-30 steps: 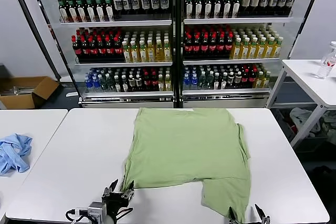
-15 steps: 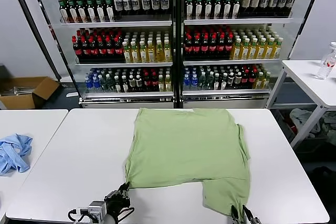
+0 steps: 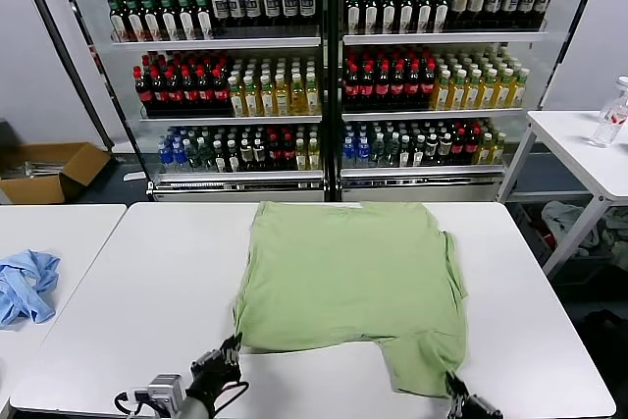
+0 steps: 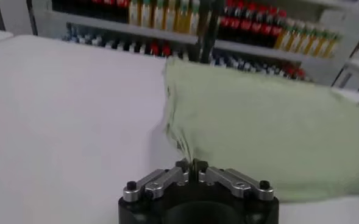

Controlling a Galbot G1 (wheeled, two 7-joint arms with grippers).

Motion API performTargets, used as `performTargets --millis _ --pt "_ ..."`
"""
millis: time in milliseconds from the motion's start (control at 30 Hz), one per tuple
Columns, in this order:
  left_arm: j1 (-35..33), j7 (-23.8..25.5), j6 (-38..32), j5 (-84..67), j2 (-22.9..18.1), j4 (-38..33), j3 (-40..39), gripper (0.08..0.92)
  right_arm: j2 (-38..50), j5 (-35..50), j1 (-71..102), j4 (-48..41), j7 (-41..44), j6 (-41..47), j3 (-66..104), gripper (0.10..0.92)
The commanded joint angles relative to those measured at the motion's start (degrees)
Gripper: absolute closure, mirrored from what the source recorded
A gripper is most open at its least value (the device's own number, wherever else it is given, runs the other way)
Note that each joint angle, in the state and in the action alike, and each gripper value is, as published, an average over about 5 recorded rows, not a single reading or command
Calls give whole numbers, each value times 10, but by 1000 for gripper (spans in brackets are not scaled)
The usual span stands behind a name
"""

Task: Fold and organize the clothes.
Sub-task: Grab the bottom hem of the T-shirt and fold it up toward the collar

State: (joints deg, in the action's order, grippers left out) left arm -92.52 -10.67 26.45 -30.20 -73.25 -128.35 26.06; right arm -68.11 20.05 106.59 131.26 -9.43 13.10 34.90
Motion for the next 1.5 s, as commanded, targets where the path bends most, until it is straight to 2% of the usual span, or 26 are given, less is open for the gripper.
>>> performTargets --millis 33,367,600,833,1100,1233,1500 --pt "33 12 -39 -77 22 -4 19 852 14 40 -72 -3 3 -15 27 919" --pt "158 11 -44 -90 39 118 -15 878 37 38 -228 -116 -2 -2 -30 919" --pt "218 -1 -46 -93 46 187 -32 881 46 33 -318 -196 -4 1 -76 919" --pt "248 -6 -48 -90 43 231 -53 880 39 2 -364 -256 -1 2 -109 919" --pt "252 -4 -45 -61 31 246 -72 875 26 -38 -379 -287 9 10 -136 916" --pt "242 -2 -43 -41 24 234 -71 813 27 -76 -370 -286 42 16 -140 845" --pt "189 -2 -42 -32 19 192 -56 583 34 -63 -302 -247 41 19 -75 621"
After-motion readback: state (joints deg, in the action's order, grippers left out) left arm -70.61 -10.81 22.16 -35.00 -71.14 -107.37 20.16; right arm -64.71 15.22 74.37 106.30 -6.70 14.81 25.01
